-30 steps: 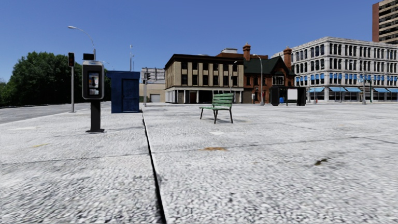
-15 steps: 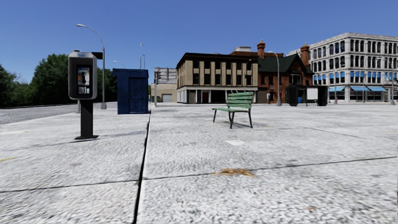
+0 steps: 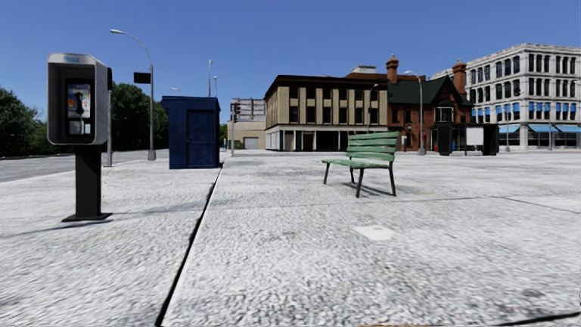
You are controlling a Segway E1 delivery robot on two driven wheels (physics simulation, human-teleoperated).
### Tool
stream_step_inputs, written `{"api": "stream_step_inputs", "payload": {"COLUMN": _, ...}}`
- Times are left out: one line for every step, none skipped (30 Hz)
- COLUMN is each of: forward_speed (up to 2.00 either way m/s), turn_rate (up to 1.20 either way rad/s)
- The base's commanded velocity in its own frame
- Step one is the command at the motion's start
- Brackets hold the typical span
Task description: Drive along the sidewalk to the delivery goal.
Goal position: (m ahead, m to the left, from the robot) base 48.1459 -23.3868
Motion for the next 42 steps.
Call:
{"api": "stream_step_inputs", "payload": {"forward_speed": 2.00, "turn_rate": 0.00}}
{"api": "stream_step_inputs", "payload": {"forward_speed": 2.00, "turn_rate": 0.00}}
{"api": "stream_step_inputs", "payload": {"forward_speed": 2.00, "turn_rate": 0.09}}
{"api": "stream_step_inputs", "payload": {"forward_speed": 2.00, "turn_rate": 0.60}}
{"api": "stream_step_inputs", "payload": {"forward_speed": 2.00, "turn_rate": 0.60}}
{"api": "stream_step_inputs", "payload": {"forward_speed": 2.00, "turn_rate": 0.66}}
{"api": "stream_step_inputs", "payload": {"forward_speed": 2.00, "turn_rate": 0.69}}
{"api": "stream_step_inputs", "payload": {"forward_speed": 2.00, "turn_rate": 0.69}}
{"api": "stream_step_inputs", "payload": {"forward_speed": 2.00, "turn_rate": 0.57}}
{"api": "stream_step_inputs", "payload": {"forward_speed": 2.00, "turn_rate": 0.57}}
{"api": "stream_step_inputs", "payload": {"forward_speed": 2.00, "turn_rate": 0.09}}
{"api": "stream_step_inputs", "payload": {"forward_speed": 2.00, "turn_rate": 0.01}}
{"api": "stream_step_inputs", "payload": {"forward_speed": 2.00, "turn_rate": 0.00}}
{"api": "stream_step_inputs", "payload": {"forward_speed": 2.00, "turn_rate": 0.00}}
{"api": "stream_step_inputs", "payload": {"forward_speed": 2.00, "turn_rate": 0.00}}
{"api": "stream_step_inputs", "payload": {"forward_speed": 2.00, "turn_rate": 0.00}}
{"api": "stream_step_inputs", "payload": {"forward_speed": 2.00, "turn_rate": 0.00}}
{"api": "stream_step_inputs", "payload": {"forward_speed": 2.00, "turn_rate": 0.00}}
{"api": "stream_step_inputs", "payload": {"forward_speed": 2.00, "turn_rate": 0.00}}
{"api": "stream_step_inputs", "payload": {"forward_speed": 2.00, "turn_rate": 0.00}}
{"api": "stream_step_inputs", "payload": {"forward_speed": 2.00, "turn_rate": 0.00}}
{"api": "stream_step_inputs", "payload": {"forward_speed": 2.00, "turn_rate": 0.00}}
{"api": "stream_step_inputs", "payload": {"forward_speed": 2.00, "turn_rate": 0.00}}
{"api": "stream_step_inputs", "payload": {"forward_speed": 2.00, "turn_rate": 0.00}}
{"api": "stream_step_inputs", "payload": {"forward_speed": 2.00, "turn_rate": 0.00}}
{"api": "stream_step_inputs", "payload": {"forward_speed": 2.00, "turn_rate": 0.00}}
{"api": "stream_step_inputs", "payload": {"forward_speed": 2.00, "turn_rate": 0.00}}
{"api": "stream_step_inputs", "payload": {"forward_speed": 2.00, "turn_rate": 0.00}}
{"api": "stream_step_inputs", "payload": {"forward_speed": 2.00, "turn_rate": 0.00}}
{"api": "stream_step_inputs", "payload": {"forward_speed": 2.00, "turn_rate": 0.00}}
{"api": "stream_step_inputs", "payload": {"forward_speed": 2.00, "turn_rate": 0.00}}
{"api": "stream_step_inputs", "payload": {"forward_speed": 2.00, "turn_rate": 0.00}}
{"api": "stream_step_inputs", "payload": {"forward_speed": 2.00, "turn_rate": 0.00}}
{"api": "stream_step_inputs", "payload": {"forward_speed": 2.00, "turn_rate": 0.00}}
{"api": "stream_step_inputs", "payload": {"forward_speed": 2.00, "turn_rate": 0.00}}
{"api": "stream_step_inputs", "payload": {"forward_speed": 2.00, "turn_rate": 0.00}}
{"api": "stream_step_inputs", "payload": {"forward_speed": 2.00, "turn_rate": 0.00}}
{"api": "stream_step_inputs", "payload": {"forward_speed": 2.00, "turn_rate": 0.00}}
{"api": "stream_step_inputs", "payload": {"forward_speed": 2.00, "turn_rate": 0.00}}
{"api": "stream_step_inputs", "payload": {"forward_speed": 2.00, "turn_rate": 0.00}}
{"api": "stream_step_inputs", "payload": {"forward_speed": 2.00, "turn_rate": 0.00}}
{"api": "stream_step_inputs", "payload": {"forward_speed": 2.00, "turn_rate": 0.00}}
